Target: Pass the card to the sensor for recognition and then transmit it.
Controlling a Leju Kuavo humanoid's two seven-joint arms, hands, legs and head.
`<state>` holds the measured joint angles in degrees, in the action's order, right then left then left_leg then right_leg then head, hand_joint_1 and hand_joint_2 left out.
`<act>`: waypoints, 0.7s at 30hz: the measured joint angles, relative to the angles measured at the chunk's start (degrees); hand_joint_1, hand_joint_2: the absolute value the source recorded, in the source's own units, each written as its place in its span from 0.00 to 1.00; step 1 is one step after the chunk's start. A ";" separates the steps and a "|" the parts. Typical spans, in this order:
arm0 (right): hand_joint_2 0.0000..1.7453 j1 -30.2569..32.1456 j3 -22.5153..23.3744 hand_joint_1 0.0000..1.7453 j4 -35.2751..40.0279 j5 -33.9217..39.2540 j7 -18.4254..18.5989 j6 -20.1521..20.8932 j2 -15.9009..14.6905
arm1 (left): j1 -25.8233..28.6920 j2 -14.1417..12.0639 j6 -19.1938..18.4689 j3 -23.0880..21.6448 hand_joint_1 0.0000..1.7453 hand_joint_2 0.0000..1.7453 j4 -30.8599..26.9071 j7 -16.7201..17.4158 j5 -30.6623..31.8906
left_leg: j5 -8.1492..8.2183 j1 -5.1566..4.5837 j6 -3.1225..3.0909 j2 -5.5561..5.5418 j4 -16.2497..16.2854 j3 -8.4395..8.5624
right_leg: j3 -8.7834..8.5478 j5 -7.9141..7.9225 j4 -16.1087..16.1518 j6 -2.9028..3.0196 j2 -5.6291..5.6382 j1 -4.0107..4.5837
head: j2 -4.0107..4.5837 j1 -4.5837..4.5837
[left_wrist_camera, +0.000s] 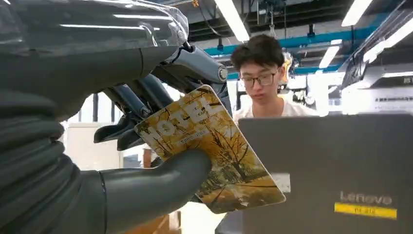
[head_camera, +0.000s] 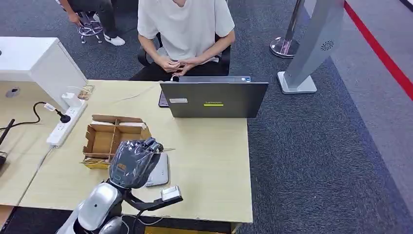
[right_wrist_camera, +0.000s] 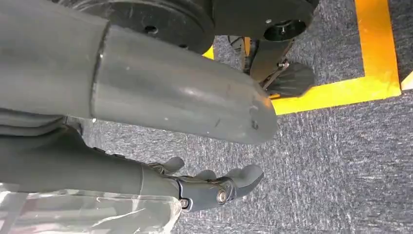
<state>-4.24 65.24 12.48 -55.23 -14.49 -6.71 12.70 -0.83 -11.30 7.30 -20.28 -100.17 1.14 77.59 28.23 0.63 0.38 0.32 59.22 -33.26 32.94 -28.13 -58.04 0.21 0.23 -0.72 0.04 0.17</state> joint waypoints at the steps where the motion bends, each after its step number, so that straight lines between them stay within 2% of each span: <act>1: 0.00 0.00 0.04 0.00 0.00 -0.02 0.04 -0.02 0.00 | 0.36 -0.26 -1.37 -0.04 1.00 1.00 0.02 1.13 -0.06 | 0.00 0.00 0.00 0.01 0.00 0.00 | 0.00 0.00 0.00 0.00 0.00 0.00 | 0.00 0.00; 4: 0.00 -0.01 0.11 0.00 0.00 -0.55 0.55 -0.02 0.00 | 0.57 -0.68 -4.28 -0.02 1.00 1.00 1.34 3.96 -0.42 | 0.00 0.00 0.00 -0.01 0.00 0.01 | 0.00 0.00 0.00 0.00 -0.01 0.00 | 0.00 -0.02; 10: 0.00 -0.10 0.09 0.00 0.07 -2.27 0.50 -0.17 0.00 | -0.15 -0.65 -6.79 0.26 1.00 1.00 7.24 7.17 0.18 | -0.01 0.00 0.01 -0.02 0.00 0.01 | -0.01 0.00 0.00 0.00 -0.01 0.00 | 0.00 0.00; 16: 0.00 -0.13 -0.02 0.00 0.07 -3.10 0.63 -0.52 0.00 | -1.19 0.83 -8.54 1.31 1.00 1.00 13.74 8.91 1.42 | -0.01 0.00 0.01 -0.01 0.01 0.01 | -0.01 0.00 0.00 0.00 -0.02 0.00 | 0.00 -0.02; 21: 0.00 -0.14 -0.06 0.00 0.07 -3.26 0.79 -0.85 0.00 | -1.53 1.53 -9.00 2.14 1.00 1.00 16.00 9.35 1.70 | -0.01 0.00 0.01 -0.02 0.00 0.01 | -0.01 0.00 0.00 0.00 -0.02 0.00 | 0.00 0.00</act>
<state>-4.38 65.18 12.55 -58.49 -13.70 -7.56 12.70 -2.36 -9.77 -1.71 -18.14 -84.17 10.49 79.30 28.22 0.63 0.39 0.30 59.22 -33.25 32.93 -28.13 -58.04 0.21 0.21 -0.72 0.04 0.17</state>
